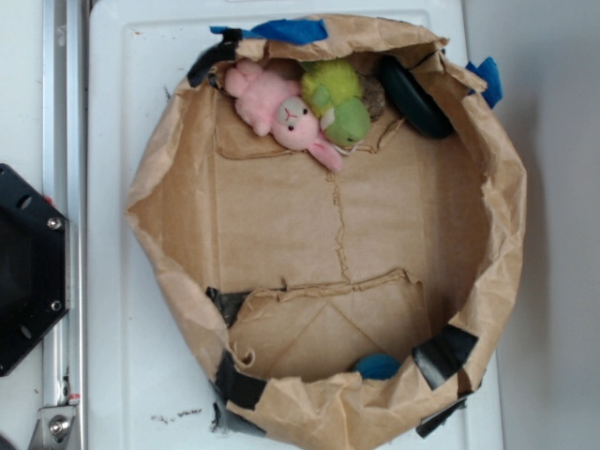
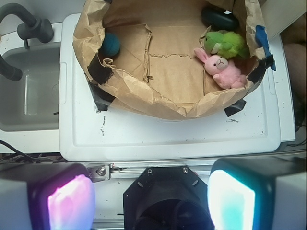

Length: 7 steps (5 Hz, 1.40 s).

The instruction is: Grab the green animal.

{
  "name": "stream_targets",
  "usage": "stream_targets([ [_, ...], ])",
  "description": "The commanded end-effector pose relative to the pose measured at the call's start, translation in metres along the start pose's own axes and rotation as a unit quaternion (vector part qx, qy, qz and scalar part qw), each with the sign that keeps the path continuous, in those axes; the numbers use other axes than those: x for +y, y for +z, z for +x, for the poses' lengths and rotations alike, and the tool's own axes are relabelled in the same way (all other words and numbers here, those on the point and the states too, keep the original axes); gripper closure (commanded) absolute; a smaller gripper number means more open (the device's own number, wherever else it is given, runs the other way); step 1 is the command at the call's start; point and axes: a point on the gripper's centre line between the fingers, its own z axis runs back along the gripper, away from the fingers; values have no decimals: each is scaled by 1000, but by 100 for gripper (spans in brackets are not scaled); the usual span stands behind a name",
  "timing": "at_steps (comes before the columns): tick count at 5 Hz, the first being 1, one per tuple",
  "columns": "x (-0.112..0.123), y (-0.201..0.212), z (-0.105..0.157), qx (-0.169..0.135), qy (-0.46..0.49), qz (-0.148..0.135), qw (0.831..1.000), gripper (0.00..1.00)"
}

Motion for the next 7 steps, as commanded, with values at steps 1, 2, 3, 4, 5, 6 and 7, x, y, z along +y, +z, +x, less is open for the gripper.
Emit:
stream_targets([
  [1, 0, 0, 0, 0, 0, 0, 1000, 0],
  [2, 14, -25, 30, 9, 12, 4, 1000, 0],
  [3, 34, -31, 60, 33, 71, -8, 997, 0],
  [4, 42, -33, 83, 14, 84, -12, 996, 0],
  [5, 45, -50, 100, -28, 70, -13, 997, 0],
  [6, 40, -71, 104, -49, 34, -3, 998, 0],
  [7, 49, -99, 110, -33, 6, 14, 999, 0],
])
